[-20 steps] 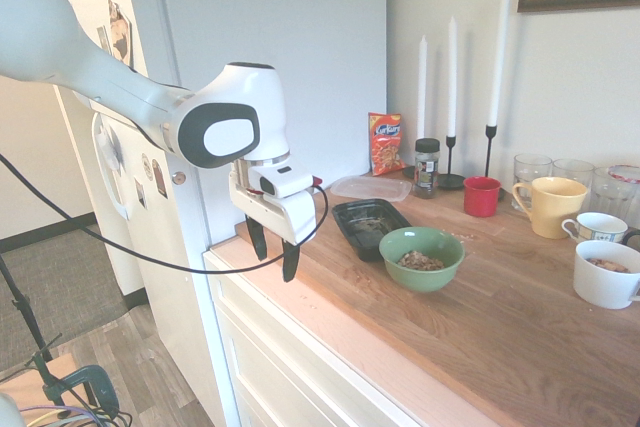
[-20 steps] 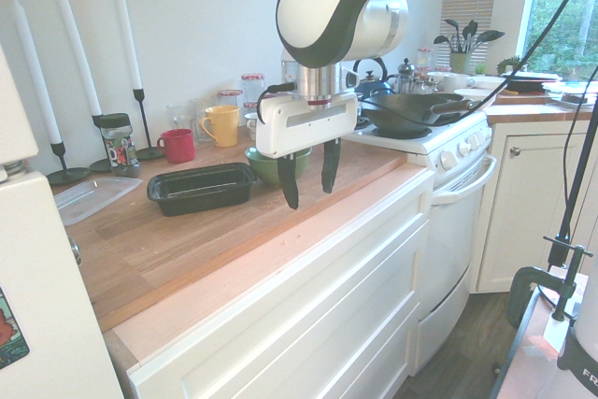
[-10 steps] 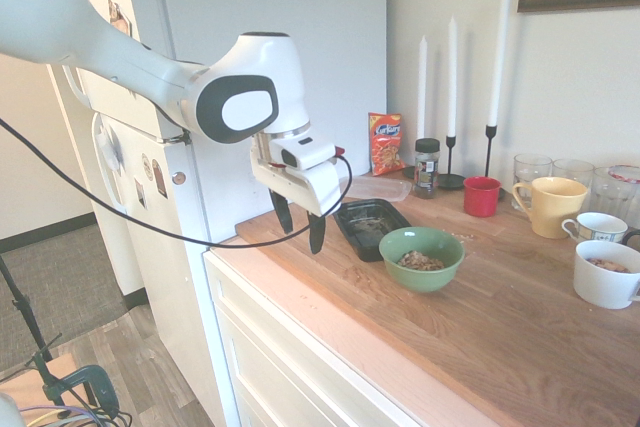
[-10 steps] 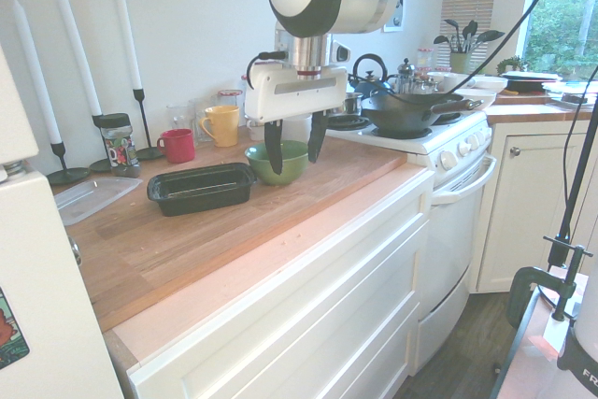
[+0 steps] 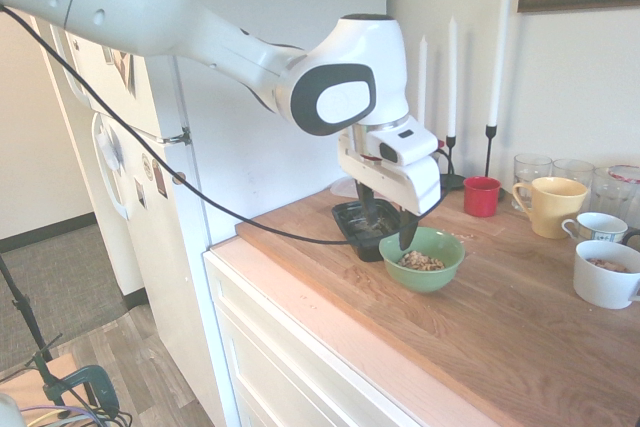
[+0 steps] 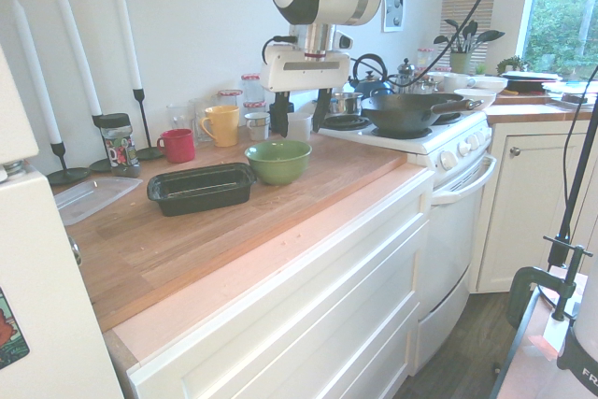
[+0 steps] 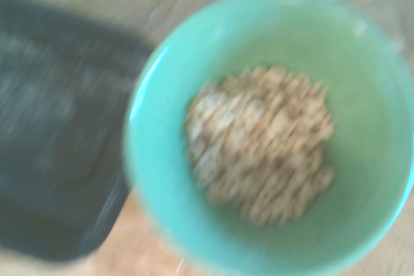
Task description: Pour the cereal into the box
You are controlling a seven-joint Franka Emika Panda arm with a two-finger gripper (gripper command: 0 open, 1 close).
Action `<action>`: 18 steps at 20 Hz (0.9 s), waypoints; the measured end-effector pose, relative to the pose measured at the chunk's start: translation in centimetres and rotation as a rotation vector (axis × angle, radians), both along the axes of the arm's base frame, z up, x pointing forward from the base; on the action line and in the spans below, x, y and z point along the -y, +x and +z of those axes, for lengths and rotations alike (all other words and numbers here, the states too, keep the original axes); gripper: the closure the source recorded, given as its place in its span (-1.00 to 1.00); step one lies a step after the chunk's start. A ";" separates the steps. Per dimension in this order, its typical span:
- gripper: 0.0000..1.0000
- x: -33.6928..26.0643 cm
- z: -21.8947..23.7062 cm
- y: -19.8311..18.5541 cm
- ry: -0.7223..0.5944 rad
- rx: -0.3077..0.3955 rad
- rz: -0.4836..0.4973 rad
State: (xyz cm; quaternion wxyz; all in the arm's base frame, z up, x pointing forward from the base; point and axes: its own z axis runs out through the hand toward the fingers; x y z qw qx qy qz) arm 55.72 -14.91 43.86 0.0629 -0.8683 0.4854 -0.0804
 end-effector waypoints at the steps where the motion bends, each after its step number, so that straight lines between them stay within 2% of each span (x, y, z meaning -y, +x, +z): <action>1: -1.00 1.1 -0.1 0.6 0.008 0.000 -0.016; 7: -1.00 6.4 -3.8 4.2 0.056 -0.019 -0.081; 16: -1.00 7.6 -9.0 7.4 0.079 -0.076 -0.097; 17: 1.00 7.7 -9.4 7.5 0.080 -0.081 -0.097; 18: 1.00 7.8 -9.7 7.5 0.081 -0.085 -0.098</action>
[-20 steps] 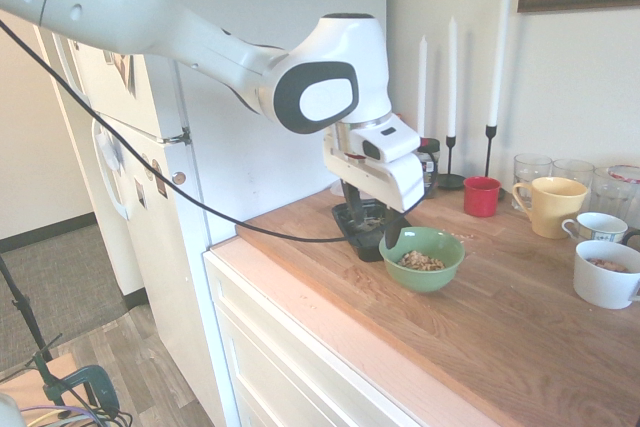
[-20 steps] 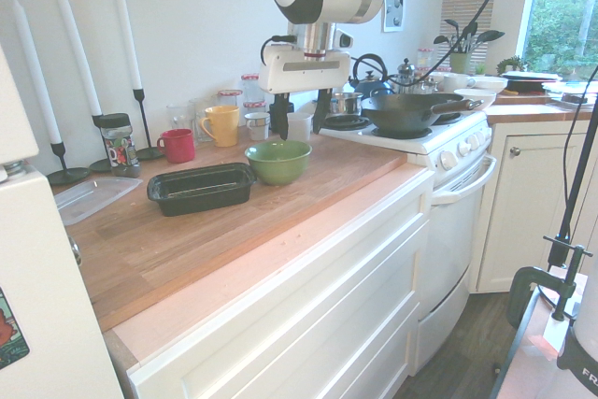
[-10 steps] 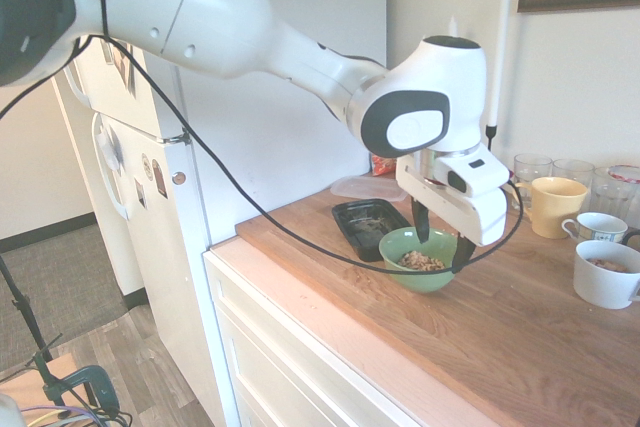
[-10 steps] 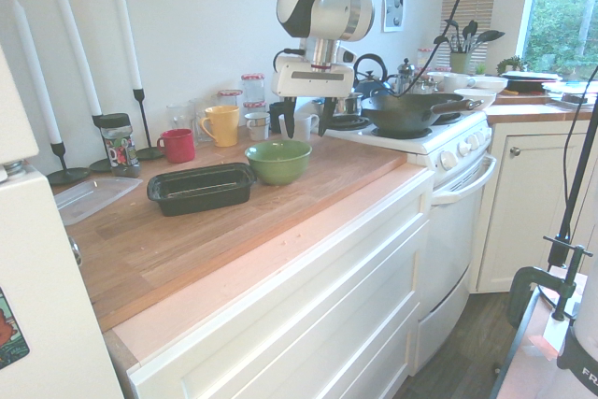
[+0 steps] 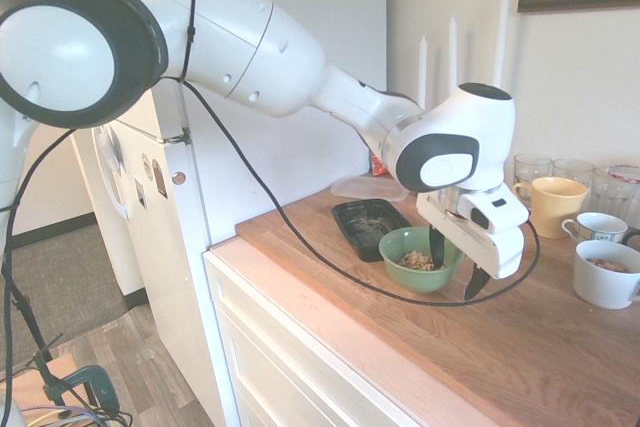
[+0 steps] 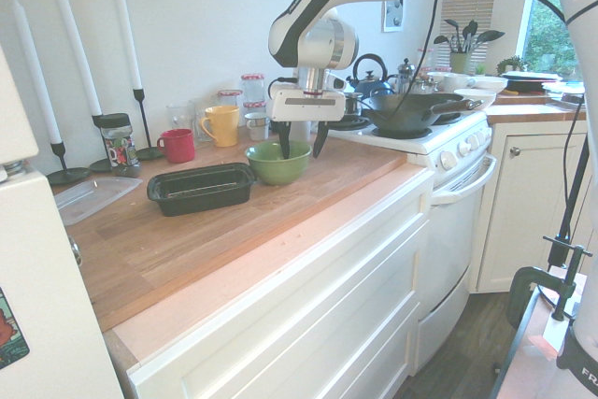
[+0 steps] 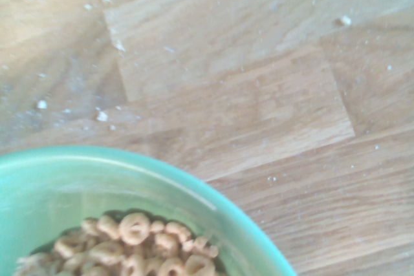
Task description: Pour the cereal into the box
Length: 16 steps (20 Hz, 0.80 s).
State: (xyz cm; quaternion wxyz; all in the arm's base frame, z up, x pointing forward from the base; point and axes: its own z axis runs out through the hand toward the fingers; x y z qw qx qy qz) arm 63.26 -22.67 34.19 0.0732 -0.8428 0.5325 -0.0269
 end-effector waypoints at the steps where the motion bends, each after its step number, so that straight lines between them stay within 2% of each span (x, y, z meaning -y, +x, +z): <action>1: 1.00 0.0 -0.3 0.0 0.002 -0.004 -0.001; 16: 1.00 -0.2 -2.0 0.0 0.037 -0.017 -0.002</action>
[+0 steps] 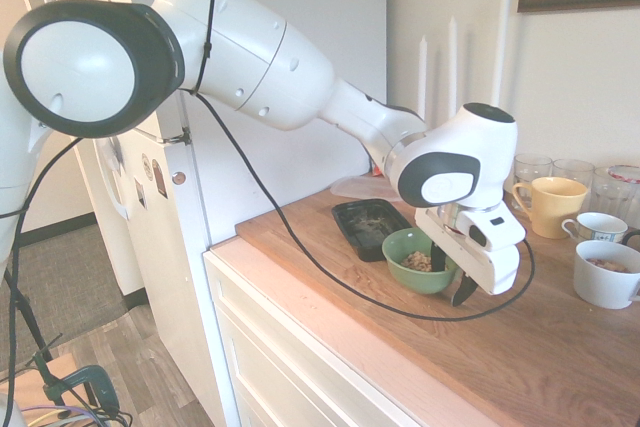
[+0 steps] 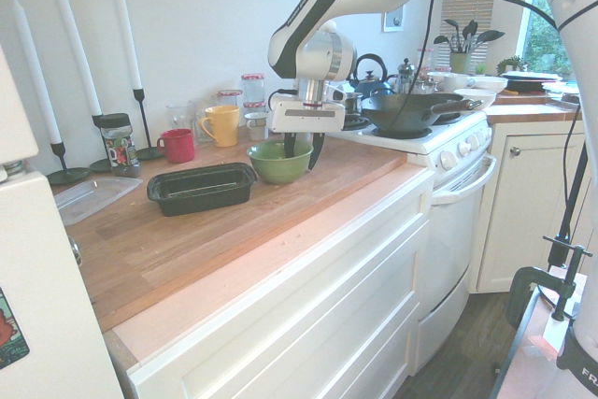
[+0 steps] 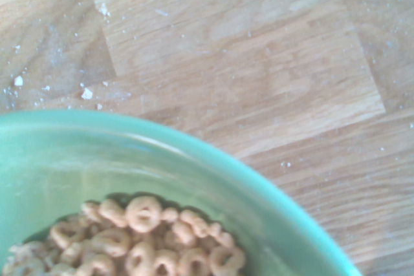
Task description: Pour the cereal into the box
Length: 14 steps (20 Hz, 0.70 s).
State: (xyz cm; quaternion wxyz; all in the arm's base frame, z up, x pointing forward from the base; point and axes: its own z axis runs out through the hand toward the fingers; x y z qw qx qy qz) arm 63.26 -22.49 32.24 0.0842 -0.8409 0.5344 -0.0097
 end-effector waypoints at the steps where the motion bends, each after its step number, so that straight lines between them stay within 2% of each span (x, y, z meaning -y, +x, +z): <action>1: 1.00 0.1 0.0 0.0 0.001 0.001 -0.001; 10: 1.00 0.7 0.8 -0.2 -0.002 0.015 0.001; 14: 1.00 0.0 2.8 -0.1 -0.014 0.036 0.019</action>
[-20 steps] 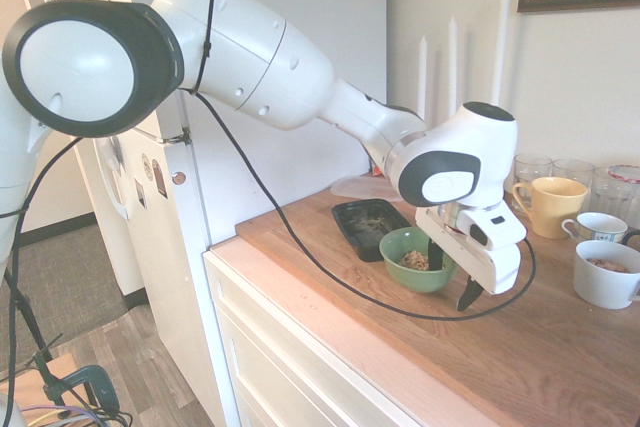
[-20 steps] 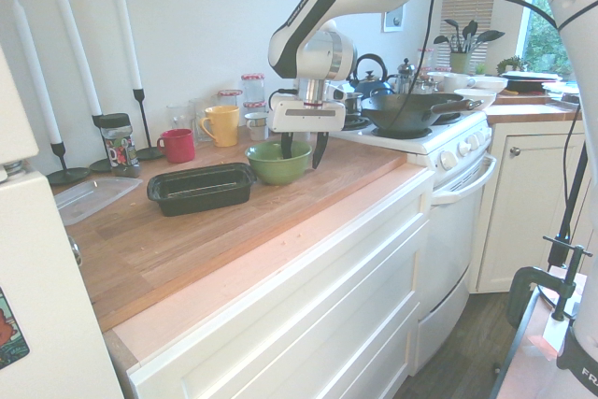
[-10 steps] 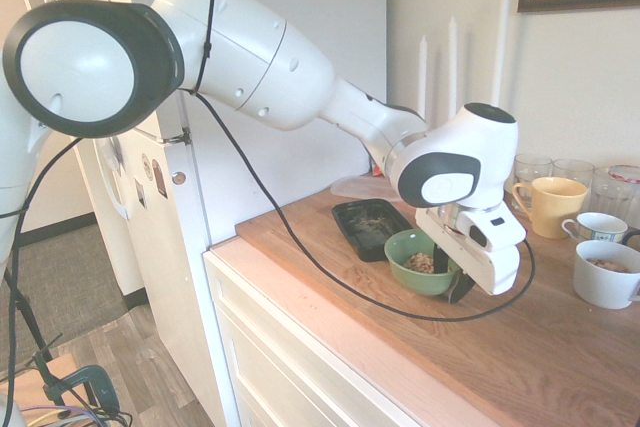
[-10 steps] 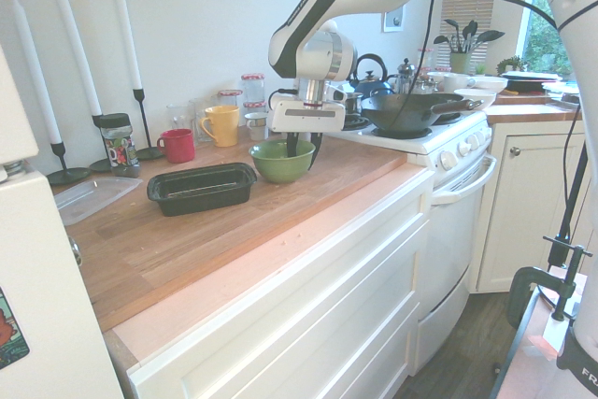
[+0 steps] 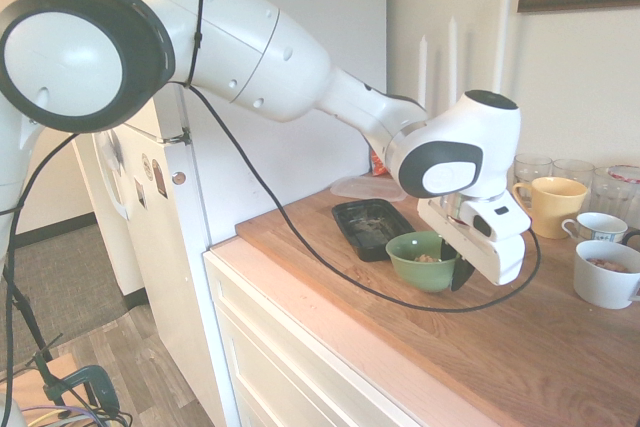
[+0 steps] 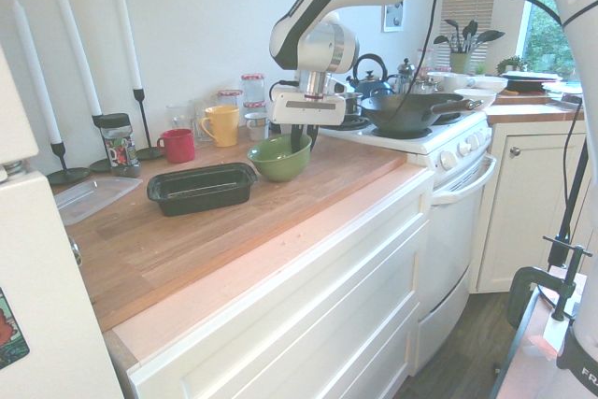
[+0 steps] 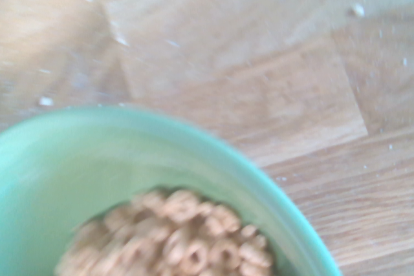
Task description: Pour the cereal into the box
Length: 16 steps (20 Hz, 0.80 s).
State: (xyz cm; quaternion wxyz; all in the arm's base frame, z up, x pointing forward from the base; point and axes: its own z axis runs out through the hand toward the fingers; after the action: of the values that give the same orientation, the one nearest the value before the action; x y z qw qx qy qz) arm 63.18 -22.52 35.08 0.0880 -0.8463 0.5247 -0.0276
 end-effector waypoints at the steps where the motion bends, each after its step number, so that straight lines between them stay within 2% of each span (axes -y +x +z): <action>1: 1.00 -0.4 0.9 0.0 -0.006 0.003 0.010; 9: 1.00 -4.8 4.7 0.0 -0.074 0.015 0.063; 14: 1.00 -10.9 10.3 -0.6 -0.139 0.068 0.085; 16: 1.00 -13.1 11.3 -1.0 -0.162 0.073 0.094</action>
State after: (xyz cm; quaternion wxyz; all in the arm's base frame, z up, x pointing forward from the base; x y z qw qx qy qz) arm 62.13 -9.39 46.37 0.0395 -0.8727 0.4770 -0.0967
